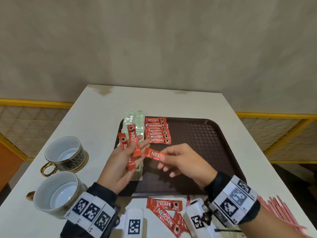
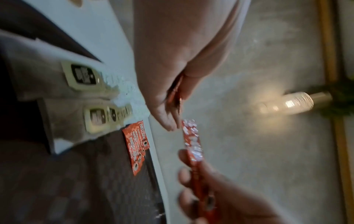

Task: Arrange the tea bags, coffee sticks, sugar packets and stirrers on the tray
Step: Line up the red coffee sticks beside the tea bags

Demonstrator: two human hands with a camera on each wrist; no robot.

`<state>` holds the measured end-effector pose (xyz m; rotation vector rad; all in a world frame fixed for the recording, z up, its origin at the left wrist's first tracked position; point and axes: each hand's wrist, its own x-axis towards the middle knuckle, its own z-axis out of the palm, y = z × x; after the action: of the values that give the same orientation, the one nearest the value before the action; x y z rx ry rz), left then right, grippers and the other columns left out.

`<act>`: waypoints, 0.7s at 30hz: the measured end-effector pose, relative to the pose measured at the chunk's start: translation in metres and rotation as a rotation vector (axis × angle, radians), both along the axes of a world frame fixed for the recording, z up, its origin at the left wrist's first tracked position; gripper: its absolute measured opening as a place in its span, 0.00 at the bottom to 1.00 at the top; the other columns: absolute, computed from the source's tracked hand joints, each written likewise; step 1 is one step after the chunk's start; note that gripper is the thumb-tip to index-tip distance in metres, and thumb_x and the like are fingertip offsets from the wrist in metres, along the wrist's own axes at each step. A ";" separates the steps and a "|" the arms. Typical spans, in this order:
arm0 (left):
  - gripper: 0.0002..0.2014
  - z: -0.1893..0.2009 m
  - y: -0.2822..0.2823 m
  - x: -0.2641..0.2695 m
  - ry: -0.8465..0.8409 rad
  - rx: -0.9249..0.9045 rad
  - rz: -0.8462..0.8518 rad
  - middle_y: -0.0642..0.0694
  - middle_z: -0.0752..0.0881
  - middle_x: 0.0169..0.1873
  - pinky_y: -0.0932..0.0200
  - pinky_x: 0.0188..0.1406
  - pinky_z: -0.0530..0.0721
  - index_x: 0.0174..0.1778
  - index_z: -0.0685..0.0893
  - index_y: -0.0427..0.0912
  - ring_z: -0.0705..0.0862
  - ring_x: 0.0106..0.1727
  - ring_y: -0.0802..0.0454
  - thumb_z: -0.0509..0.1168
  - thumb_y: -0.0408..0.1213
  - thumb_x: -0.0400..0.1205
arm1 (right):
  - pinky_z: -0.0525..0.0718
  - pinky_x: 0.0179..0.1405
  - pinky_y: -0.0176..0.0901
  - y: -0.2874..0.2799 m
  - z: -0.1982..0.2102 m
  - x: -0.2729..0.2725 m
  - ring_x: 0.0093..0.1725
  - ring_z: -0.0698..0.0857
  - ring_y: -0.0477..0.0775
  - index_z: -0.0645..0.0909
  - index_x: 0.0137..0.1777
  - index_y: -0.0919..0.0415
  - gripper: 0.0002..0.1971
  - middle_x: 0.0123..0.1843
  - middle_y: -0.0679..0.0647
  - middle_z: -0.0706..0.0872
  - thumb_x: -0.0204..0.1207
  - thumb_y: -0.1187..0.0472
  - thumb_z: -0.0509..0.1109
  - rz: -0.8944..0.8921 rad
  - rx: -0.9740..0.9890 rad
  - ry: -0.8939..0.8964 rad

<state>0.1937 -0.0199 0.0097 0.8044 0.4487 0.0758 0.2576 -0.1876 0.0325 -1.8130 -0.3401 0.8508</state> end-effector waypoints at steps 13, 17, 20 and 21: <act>0.11 0.005 -0.019 -0.009 0.115 0.586 -0.512 0.40 0.90 0.55 0.47 0.61 0.85 0.61 0.82 0.40 0.90 0.55 0.47 0.62 0.37 0.85 | 0.88 0.36 0.38 -0.037 0.015 0.015 0.39 0.92 0.53 0.82 0.47 0.67 0.07 0.42 0.60 0.90 0.73 0.72 0.76 0.058 -0.047 -0.251; 0.12 0.006 -0.027 -0.011 0.084 0.556 -0.603 0.40 0.91 0.53 0.47 0.63 0.84 0.62 0.81 0.39 0.89 0.56 0.45 0.60 0.37 0.85 | 0.88 0.35 0.39 -0.040 0.008 0.018 0.42 0.92 0.51 0.79 0.43 0.62 0.10 0.46 0.59 0.90 0.71 0.70 0.79 0.040 -0.039 -0.272; 0.11 0.006 -0.034 -0.011 0.078 0.602 -0.607 0.42 0.91 0.52 0.46 0.63 0.84 0.61 0.82 0.40 0.90 0.55 0.46 0.63 0.35 0.83 | 0.89 0.36 0.40 -0.041 0.005 0.018 0.41 0.91 0.51 0.78 0.44 0.61 0.13 0.46 0.63 0.89 0.68 0.69 0.81 0.030 -0.060 -0.322; 0.12 0.006 -0.035 -0.011 0.076 0.630 -0.609 0.42 0.91 0.51 0.47 0.63 0.85 0.61 0.82 0.40 0.90 0.54 0.47 0.65 0.34 0.83 | 0.89 0.36 0.38 -0.041 0.004 0.018 0.40 0.91 0.50 0.78 0.45 0.60 0.15 0.47 0.63 0.88 0.67 0.69 0.82 0.025 -0.071 -0.339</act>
<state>0.1827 -0.0551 0.0157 1.5386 0.2303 -0.4002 0.2758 -0.2287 0.0367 -2.0246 -0.5556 0.5755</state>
